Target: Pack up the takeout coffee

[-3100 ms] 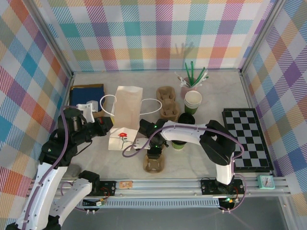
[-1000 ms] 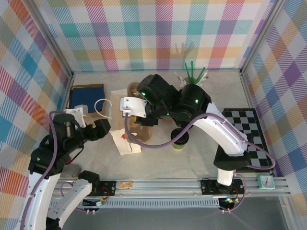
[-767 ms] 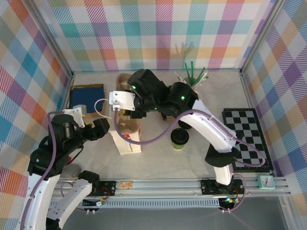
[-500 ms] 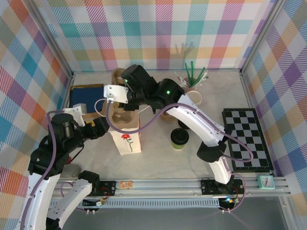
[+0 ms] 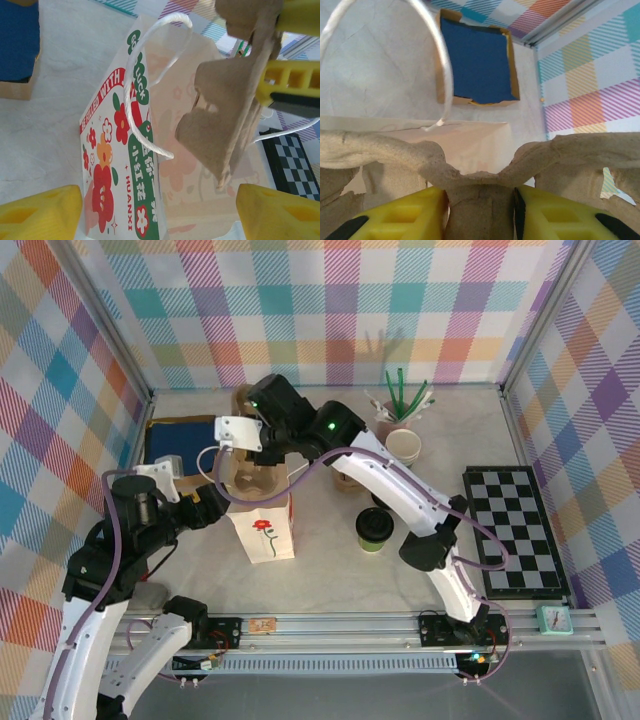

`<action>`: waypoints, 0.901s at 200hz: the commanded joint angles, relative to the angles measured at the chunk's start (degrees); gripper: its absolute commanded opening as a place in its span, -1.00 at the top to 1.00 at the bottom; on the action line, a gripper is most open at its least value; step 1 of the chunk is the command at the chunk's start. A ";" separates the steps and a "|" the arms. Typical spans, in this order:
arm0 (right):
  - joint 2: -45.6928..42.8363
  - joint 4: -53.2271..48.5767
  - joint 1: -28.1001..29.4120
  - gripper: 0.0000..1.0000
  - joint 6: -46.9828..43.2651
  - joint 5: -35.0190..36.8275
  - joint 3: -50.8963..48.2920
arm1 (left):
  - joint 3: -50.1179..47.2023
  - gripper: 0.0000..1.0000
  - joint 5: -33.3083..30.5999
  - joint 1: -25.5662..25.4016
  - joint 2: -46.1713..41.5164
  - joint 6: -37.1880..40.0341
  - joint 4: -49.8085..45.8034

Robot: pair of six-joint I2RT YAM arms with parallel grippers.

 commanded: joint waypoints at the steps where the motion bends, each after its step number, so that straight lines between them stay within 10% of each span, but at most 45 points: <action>1: 0.83 -3.87 0.02 0.23 -1.37 -2.51 1.60 | 0.15 -0.59 0.34 0.61 0.38 0.10 1.46; 180: -0.48 -22.20 2.54 0.23 5.38 -6.39 -1.17 | 0.88 -0.55 0.84 0.61 2.91 0.74 3.10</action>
